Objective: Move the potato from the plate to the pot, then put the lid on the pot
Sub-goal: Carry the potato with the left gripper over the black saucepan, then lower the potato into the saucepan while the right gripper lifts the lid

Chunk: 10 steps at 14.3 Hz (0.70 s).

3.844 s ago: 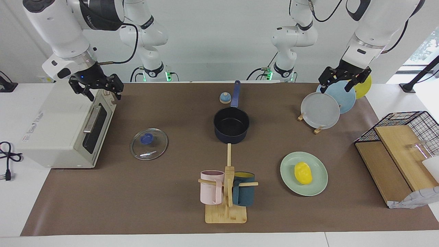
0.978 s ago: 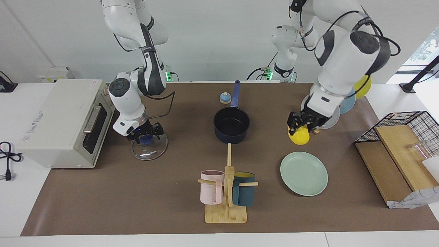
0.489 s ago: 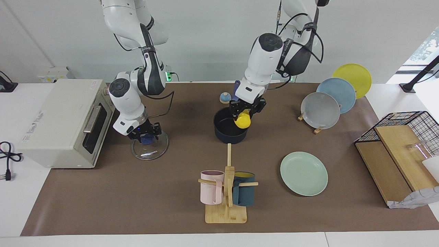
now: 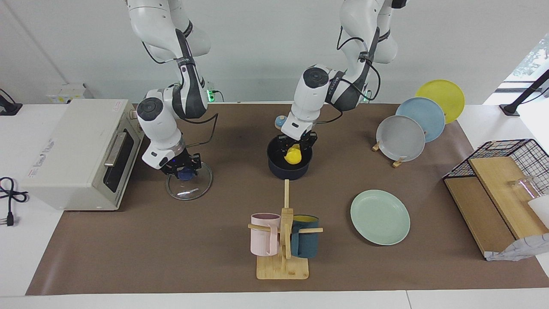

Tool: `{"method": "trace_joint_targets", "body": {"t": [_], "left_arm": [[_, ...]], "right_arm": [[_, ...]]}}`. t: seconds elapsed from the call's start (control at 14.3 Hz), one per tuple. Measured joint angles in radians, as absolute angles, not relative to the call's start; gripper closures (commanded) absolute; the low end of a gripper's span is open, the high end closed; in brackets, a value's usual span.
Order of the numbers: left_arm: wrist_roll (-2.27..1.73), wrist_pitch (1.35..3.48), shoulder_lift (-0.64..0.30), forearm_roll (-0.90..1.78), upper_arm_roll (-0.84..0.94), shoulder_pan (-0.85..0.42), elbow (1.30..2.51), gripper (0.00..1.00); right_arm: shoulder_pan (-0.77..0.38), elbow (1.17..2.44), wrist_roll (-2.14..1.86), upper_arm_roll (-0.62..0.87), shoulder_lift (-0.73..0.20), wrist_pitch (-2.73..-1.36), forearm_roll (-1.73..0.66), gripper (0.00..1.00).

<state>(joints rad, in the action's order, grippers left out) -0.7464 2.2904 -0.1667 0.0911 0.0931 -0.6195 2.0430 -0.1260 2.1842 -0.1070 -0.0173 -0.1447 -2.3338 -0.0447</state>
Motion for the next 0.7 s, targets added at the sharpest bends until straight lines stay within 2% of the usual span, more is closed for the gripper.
{"method": "trace_joint_targets", "body": {"t": [0.42,0.56,0.7], "left_arm": [[-0.867,2.365,-0.188,0.0,0.092,-0.674,2.113,1.0],[-0.878,2.382,-0.206,-0.005,0.093,-0.681,2.121,1.0],[-0.884,2.384,-0.206,-0.007,0.092,-0.682,2.12,1.0]], "right_arm": [[-0.19,2.02,-0.079,-0.011,-0.154,-2.16,-0.019,1.0],[-0.211,1.938,-0.038,-0.011,-0.168,-2.038,-0.019,1.0],[-0.263,1.799,0.058,-0.009,-0.199,-1.899,-0.017,1.0]]}}
